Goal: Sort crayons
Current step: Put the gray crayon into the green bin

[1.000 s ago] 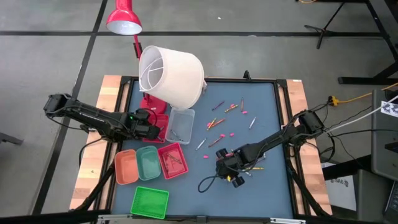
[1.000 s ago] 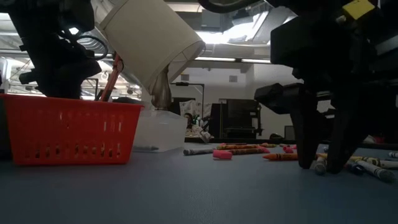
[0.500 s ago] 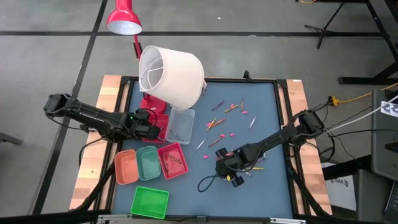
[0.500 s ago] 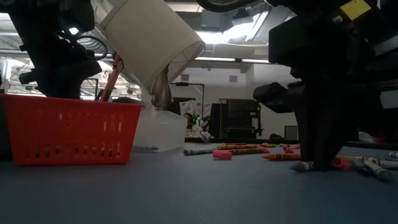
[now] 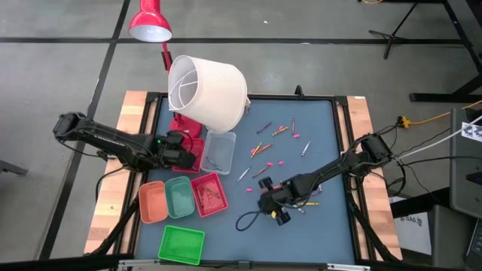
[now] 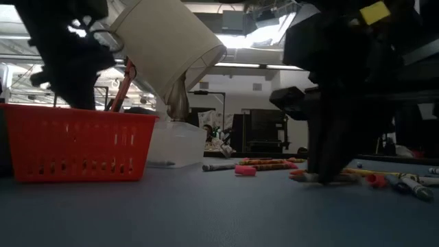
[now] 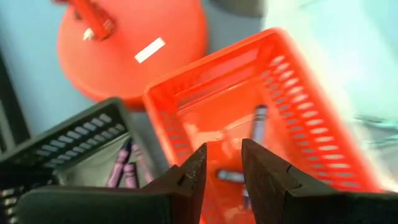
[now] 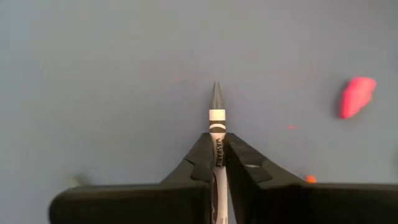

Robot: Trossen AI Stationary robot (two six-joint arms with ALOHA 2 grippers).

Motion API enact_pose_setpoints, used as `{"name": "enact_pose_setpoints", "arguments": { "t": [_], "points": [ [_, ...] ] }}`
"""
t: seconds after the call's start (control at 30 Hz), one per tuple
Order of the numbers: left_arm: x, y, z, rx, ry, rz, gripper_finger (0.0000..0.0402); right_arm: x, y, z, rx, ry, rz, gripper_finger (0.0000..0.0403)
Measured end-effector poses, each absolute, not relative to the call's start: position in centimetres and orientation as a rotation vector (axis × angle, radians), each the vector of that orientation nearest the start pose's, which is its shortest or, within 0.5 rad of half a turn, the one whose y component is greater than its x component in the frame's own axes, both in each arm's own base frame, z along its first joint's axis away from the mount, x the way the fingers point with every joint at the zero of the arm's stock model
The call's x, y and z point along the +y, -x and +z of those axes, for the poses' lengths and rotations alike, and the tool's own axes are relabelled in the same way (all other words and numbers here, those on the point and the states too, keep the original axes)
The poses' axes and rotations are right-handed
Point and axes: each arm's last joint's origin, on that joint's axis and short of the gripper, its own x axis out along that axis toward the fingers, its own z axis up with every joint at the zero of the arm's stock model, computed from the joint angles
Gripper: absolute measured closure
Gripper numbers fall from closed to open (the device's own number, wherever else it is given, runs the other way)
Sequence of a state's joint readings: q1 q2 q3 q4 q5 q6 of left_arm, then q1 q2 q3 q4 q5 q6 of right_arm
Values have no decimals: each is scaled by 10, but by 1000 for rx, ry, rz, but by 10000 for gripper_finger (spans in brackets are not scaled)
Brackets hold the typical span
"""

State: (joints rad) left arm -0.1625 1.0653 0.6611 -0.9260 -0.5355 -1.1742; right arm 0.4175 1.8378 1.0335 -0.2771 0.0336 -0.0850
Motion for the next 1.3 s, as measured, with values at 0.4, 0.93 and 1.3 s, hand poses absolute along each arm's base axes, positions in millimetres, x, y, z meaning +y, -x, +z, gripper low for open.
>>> {"name": "enact_pose_setpoints", "arguments": {
  "t": [0.4, 0.93, 1.3],
  "points": [
    [-40, -189, 248, 770, 426, 594, 315, 144, -342, 170, 910, 407, 180, 388],
    [-79, -209, 276, 498, 271, 169, 316, 143, -382, 229, 483, 315, -89, 388],
    [-87, -208, 280, 471, 164, 96, 315, 120, -398, 245, 321, 214, -125, 388]
  ]
}}
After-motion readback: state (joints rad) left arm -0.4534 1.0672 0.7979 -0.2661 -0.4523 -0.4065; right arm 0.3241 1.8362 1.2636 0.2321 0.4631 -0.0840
